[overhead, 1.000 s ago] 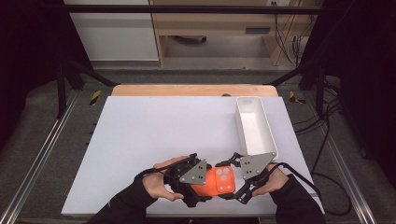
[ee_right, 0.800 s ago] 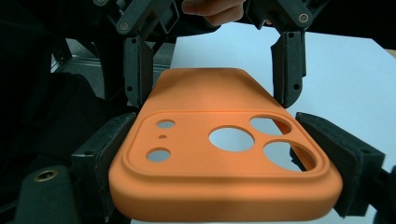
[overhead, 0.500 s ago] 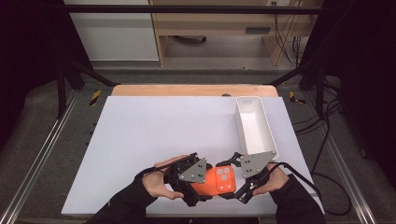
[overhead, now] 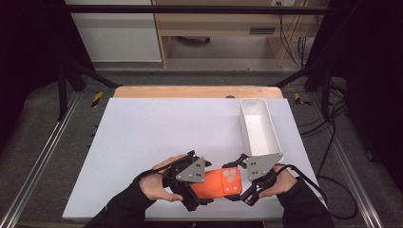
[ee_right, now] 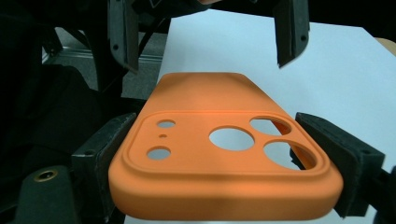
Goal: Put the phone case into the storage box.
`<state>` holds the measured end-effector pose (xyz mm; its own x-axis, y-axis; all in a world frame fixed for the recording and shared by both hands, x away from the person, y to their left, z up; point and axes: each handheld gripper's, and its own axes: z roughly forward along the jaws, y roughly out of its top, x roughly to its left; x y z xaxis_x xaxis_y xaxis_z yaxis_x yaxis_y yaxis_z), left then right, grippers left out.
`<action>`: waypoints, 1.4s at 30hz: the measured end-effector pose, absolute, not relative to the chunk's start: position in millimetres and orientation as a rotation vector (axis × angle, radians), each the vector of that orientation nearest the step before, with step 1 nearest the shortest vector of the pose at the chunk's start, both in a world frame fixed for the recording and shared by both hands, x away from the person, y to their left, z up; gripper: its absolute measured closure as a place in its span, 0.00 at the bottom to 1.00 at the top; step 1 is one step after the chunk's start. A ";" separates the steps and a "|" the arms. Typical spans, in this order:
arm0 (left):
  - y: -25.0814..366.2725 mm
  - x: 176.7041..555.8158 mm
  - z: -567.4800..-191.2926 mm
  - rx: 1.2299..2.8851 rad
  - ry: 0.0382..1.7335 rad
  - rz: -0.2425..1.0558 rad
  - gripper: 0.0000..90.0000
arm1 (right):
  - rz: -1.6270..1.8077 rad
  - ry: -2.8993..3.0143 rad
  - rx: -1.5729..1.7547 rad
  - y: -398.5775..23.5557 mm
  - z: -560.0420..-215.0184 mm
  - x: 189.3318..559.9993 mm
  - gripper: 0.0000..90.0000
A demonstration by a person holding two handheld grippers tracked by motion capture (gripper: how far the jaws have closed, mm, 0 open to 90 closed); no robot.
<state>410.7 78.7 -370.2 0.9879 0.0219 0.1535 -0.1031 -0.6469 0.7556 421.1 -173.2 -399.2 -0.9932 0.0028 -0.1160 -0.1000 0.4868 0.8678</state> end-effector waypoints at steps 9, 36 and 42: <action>99.1 420.9 -376.8 2.232 0.117 0.170 0.00 | 1.489 2.639 -0.061 -182.5 -390.4 422.8 0.18; 115.4 430.7 -411.4 2.311 0.220 0.095 0.00 | 1.263 2.757 -0.019 -180.4 -364.8 434.6 0.18; 114.7 432.8 -411.7 2.331 0.223 0.097 0.00 | 1.203 2.791 -0.029 -172.7 -358.7 437.0 0.18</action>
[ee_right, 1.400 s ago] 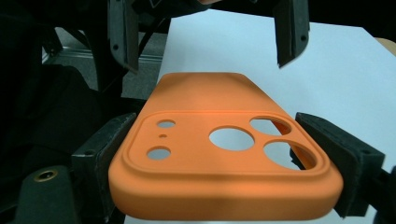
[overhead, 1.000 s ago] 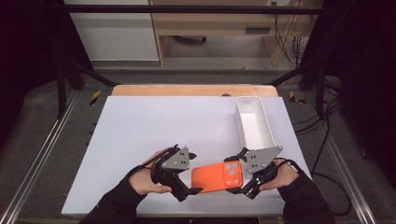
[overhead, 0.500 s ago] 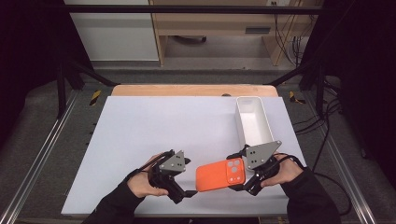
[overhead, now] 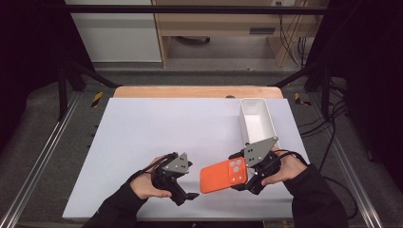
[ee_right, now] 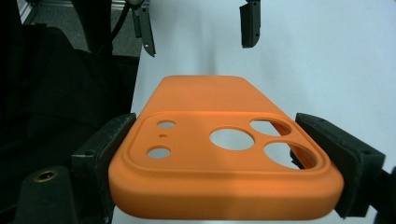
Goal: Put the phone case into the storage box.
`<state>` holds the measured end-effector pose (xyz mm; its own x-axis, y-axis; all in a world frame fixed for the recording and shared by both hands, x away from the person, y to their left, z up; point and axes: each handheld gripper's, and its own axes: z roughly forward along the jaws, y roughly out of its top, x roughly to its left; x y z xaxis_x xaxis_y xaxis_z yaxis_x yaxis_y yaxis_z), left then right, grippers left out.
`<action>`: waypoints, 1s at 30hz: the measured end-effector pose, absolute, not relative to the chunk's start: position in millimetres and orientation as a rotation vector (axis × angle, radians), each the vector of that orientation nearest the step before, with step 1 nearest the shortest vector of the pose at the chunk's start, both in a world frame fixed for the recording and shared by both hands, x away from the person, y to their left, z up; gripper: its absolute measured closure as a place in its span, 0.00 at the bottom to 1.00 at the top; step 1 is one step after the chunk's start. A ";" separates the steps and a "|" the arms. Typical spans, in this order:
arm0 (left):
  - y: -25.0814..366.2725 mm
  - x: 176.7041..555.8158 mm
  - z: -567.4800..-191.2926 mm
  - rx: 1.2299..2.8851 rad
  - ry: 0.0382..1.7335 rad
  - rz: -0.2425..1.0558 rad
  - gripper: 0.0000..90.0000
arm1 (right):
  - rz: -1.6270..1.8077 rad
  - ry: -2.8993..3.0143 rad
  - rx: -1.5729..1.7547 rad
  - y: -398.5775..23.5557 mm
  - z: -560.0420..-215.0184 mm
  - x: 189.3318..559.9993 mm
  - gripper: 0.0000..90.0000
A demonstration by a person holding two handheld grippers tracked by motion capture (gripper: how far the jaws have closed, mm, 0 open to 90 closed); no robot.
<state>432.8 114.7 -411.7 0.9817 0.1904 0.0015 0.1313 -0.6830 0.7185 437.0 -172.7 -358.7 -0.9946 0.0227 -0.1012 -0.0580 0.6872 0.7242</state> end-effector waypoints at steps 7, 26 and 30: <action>109.8 434.9 -410.8 2.372 0.207 0.099 0.00 | 1.124 2.837 -0.047 -163.2 -354.6 439.3 0.18; 97.0 438.3 -407.3 2.458 0.163 0.107 0.00 | 0.993 2.907 -0.070 -140.4 -347.2 443.7 0.18; 94.4 438.8 -406.6 2.471 0.154 0.109 0.00 | 0.966 2.913 -0.068 -136.3 -346.7 445.0 0.18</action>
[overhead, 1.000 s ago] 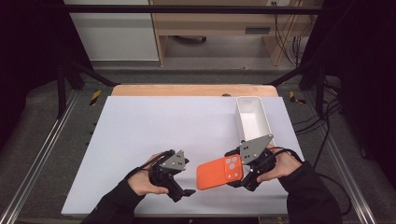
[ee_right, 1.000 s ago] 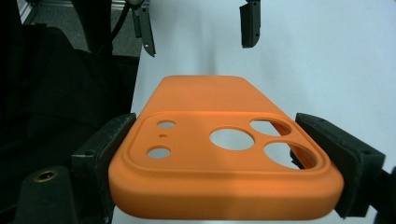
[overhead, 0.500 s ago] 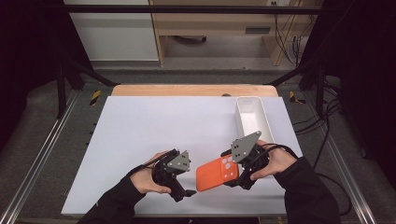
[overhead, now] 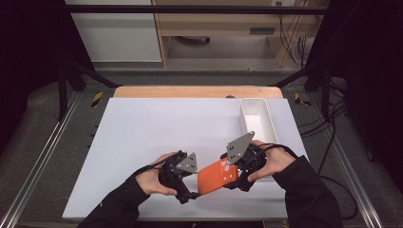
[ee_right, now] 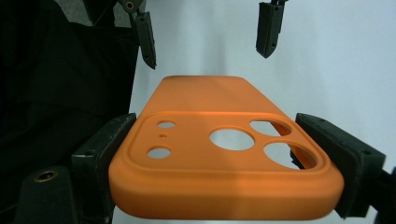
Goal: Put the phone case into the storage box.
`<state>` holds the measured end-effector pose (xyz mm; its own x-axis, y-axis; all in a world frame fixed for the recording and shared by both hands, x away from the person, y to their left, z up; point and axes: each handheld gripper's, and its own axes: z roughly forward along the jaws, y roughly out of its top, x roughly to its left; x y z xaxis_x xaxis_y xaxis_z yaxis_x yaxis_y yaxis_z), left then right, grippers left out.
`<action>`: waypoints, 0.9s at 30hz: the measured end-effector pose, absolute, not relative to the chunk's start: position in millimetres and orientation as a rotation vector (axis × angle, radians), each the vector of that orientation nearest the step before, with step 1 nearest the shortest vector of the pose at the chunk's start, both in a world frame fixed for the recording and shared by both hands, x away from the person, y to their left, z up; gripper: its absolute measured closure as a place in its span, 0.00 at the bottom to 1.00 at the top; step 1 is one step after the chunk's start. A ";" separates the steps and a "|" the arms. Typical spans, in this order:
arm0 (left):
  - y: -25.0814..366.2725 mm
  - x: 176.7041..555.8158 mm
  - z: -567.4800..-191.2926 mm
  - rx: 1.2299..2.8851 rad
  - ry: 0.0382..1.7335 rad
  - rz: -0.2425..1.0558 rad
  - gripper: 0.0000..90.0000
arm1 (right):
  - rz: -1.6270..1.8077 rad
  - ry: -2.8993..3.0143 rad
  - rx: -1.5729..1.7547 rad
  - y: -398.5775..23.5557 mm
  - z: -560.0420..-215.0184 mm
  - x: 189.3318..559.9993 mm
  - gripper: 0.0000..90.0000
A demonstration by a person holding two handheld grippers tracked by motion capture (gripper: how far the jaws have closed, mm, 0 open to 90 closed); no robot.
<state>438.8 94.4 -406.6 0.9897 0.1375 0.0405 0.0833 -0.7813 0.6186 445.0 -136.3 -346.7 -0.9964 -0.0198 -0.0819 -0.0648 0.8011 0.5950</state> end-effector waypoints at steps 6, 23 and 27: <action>88.8 439.0 -405.3 2.495 0.124 0.117 0.00 | 0.951 2.926 -0.079 -131.5 -346.9 445.5 0.18; 74.3 439.6 -403.0 2.554 0.061 0.131 0.00 | 0.903 2.943 -0.079 -121.9 -347.9 446.4 0.18; 71.0 439.6 -402.9 2.567 0.050 0.135 0.00 | 0.901 2.944 -0.084 -120.6 -347.0 446.3 0.18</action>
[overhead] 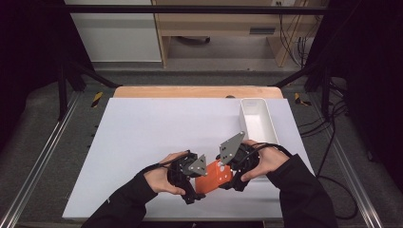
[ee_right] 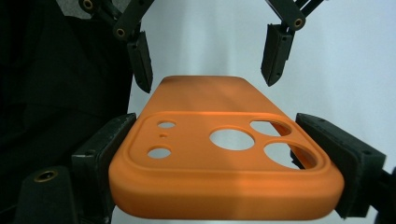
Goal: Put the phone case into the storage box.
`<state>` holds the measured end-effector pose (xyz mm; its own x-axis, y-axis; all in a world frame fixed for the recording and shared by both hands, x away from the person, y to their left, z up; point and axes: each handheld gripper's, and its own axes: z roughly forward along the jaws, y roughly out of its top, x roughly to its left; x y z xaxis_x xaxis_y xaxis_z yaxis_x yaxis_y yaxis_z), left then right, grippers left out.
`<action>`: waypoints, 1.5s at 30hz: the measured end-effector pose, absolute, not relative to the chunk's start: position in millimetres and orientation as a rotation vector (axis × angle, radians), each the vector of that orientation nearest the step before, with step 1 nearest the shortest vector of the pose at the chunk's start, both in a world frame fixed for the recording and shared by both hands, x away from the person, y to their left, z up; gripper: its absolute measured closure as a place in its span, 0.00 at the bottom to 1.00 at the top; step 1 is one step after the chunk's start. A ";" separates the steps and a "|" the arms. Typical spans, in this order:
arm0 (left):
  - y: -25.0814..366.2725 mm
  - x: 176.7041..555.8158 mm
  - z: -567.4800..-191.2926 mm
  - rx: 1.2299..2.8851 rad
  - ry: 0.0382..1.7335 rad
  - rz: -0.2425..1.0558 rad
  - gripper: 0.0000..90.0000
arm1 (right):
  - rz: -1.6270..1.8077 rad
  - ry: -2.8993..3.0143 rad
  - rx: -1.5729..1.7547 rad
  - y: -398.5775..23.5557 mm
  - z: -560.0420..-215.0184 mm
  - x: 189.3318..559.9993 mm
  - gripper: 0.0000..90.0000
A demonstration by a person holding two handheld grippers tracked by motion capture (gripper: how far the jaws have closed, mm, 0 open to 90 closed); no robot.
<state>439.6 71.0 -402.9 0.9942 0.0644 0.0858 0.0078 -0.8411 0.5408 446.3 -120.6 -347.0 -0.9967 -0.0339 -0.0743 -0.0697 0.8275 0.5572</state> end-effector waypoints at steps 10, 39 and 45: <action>61.1 441.2 -405.6 2.600 0.038 0.138 0.00 | 0.885 2.947 -0.092 -117.1 -347.6 446.6 0.18; 48.0 441.2 -412.7 2.654 0.027 0.165 0.06 | 0.867 2.947 -0.095 -111.7 -348.7 446.3 0.18; 47.0 441.1 -411.3 2.665 -0.008 0.171 0.11 | 0.855 2.950 -0.095 -111.4 -349.1 446.0 0.18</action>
<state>441.1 47.0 -411.3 0.9922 0.0236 0.1221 -0.0345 -0.8912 0.4524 446.0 -111.4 -349.1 -0.9958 -0.0404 -0.0826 -0.0783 0.8433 0.5317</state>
